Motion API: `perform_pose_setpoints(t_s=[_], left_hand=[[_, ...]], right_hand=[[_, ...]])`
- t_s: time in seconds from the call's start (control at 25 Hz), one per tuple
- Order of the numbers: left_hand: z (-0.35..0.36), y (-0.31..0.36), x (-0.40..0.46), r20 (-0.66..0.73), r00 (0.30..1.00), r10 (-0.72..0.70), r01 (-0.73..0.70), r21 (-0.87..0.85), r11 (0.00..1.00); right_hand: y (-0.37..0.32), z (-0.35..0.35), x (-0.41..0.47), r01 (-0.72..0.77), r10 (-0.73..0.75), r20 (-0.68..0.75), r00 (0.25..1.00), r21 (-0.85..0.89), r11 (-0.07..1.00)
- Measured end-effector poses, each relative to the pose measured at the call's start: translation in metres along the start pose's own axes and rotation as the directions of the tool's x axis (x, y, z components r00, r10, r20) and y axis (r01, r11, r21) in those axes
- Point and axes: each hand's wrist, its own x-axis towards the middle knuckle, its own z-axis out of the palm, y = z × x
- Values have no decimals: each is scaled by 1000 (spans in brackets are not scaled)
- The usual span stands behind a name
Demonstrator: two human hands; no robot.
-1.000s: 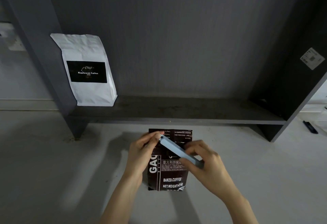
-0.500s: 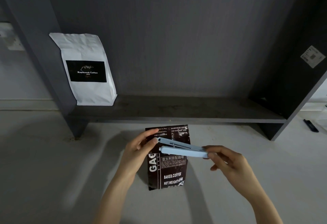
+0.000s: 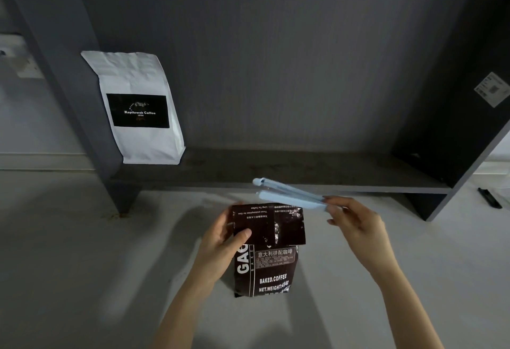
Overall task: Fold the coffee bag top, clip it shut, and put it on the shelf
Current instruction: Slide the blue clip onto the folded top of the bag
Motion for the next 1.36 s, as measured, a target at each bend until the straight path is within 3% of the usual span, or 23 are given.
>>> perform_pose_setpoints(t_s=[0.16, 0.52, 0.72, 1.12, 1.36], left_hand=[[-3, 1, -1, -6, 1000, -8, 8, 33, 999], [-5, -11, -2, -58, 995, -80, 81, 26, 996], [-3, -12, -1, -55, 997, -58, 59, 13, 998], [0, -16, -1, -64, 996, 54, -51, 48, 998], [2, -16, 0, -40, 997, 71, -67, 96, 993]], right_hand=[[-9, 22, 6, -21, 22, 144, 989, -6, 1000], [-7, 43, 0, -93, 62, 173, 983, 178, 980], [-3, 52, -6, -100, 71, 104, 992, 306, 947], [-3, 52, -9, -106, 73, 117, 990, 306, 946], [2, 54, -14, -85, 75, 49, 996, 281, 956]])
